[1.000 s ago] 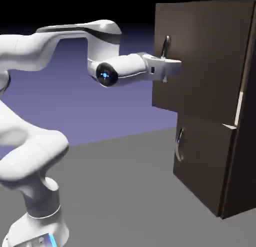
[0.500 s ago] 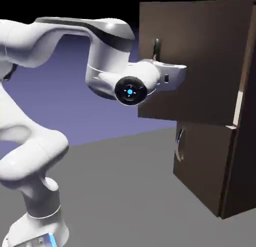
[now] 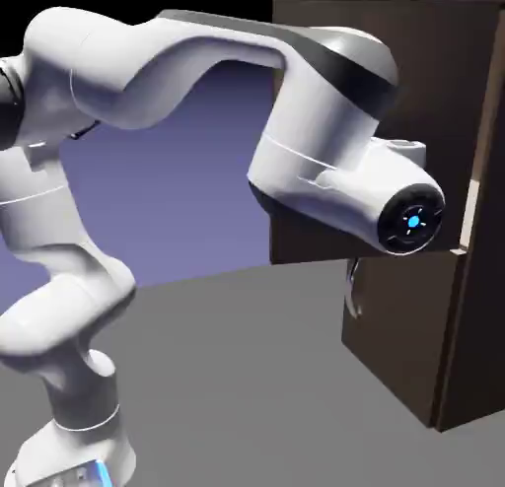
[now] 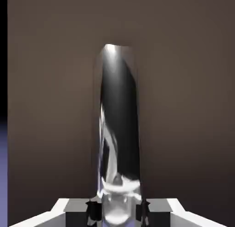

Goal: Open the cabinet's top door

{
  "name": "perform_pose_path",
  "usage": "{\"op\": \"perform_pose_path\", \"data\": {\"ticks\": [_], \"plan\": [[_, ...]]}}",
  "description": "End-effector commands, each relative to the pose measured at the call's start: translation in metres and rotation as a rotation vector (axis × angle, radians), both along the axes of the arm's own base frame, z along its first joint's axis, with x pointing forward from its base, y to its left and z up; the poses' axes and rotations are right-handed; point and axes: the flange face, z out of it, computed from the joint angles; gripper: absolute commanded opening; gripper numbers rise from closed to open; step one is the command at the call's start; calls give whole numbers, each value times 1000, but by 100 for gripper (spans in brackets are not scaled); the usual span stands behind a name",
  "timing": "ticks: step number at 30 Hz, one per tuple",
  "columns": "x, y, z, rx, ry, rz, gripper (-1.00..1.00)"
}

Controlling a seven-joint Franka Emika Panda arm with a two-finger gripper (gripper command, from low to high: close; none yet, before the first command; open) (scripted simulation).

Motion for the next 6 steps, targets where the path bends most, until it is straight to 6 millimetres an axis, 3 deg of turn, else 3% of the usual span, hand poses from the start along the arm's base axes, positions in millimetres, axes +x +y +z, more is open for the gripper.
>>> {"op": "perform_pose_path", "data": {"ticks": [1,5,6], "plan": [[3,-7,0,0,0,23,-100],[12,-28,0,0,0,101,-100],[12,-28,0,0,0,101,100]]}}
